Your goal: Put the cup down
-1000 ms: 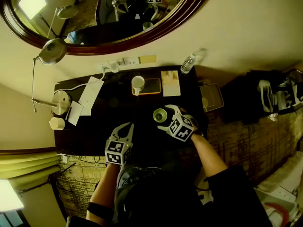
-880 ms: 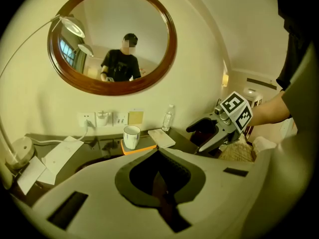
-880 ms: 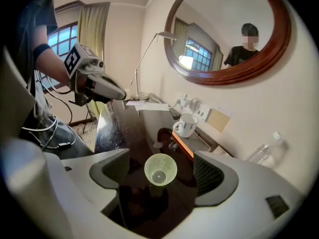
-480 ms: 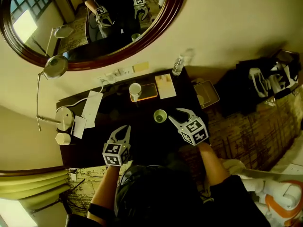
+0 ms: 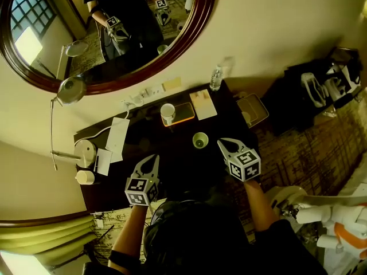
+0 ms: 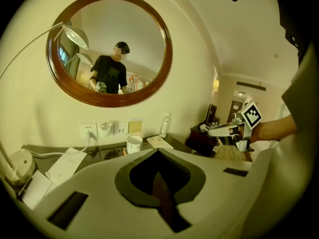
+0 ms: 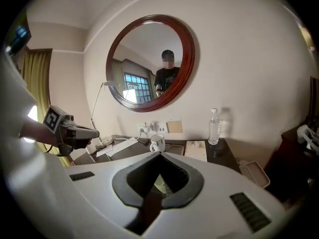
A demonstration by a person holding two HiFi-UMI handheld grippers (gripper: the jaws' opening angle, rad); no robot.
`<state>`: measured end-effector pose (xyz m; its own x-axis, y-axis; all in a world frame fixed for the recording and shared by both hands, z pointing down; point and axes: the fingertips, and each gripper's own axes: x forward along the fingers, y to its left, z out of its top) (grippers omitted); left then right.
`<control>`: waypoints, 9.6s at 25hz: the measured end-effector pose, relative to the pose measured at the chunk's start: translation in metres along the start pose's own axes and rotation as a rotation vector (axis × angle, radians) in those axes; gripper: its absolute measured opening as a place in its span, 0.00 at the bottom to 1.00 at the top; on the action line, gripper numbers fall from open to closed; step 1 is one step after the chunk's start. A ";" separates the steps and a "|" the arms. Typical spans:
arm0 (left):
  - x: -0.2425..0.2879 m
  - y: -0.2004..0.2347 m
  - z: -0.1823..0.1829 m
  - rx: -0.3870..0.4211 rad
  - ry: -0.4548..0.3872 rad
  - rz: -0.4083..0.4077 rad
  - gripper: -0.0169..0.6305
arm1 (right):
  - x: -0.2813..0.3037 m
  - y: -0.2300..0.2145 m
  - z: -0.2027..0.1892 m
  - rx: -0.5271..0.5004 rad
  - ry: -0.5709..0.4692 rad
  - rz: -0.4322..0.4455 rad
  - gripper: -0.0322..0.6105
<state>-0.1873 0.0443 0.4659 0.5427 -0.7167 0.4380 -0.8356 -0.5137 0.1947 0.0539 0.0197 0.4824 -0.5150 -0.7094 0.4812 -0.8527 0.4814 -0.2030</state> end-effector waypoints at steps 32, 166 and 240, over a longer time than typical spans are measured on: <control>0.046 0.000 -0.007 0.013 0.067 -0.047 0.51 | 0.015 -0.006 0.002 -0.058 0.060 0.024 0.05; 0.167 0.012 -0.150 0.052 0.408 0.126 0.75 | 0.052 -0.045 -0.042 -0.138 0.240 0.239 0.05; 0.025 -0.011 0.016 0.055 0.033 0.081 0.00 | 0.057 -0.013 -0.082 -0.272 0.285 0.279 0.85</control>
<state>-0.1634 0.0243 0.4608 0.4693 -0.7417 0.4791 -0.8704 -0.4799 0.1096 0.0427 0.0155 0.5825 -0.6439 -0.3825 0.6627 -0.6115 0.7777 -0.1454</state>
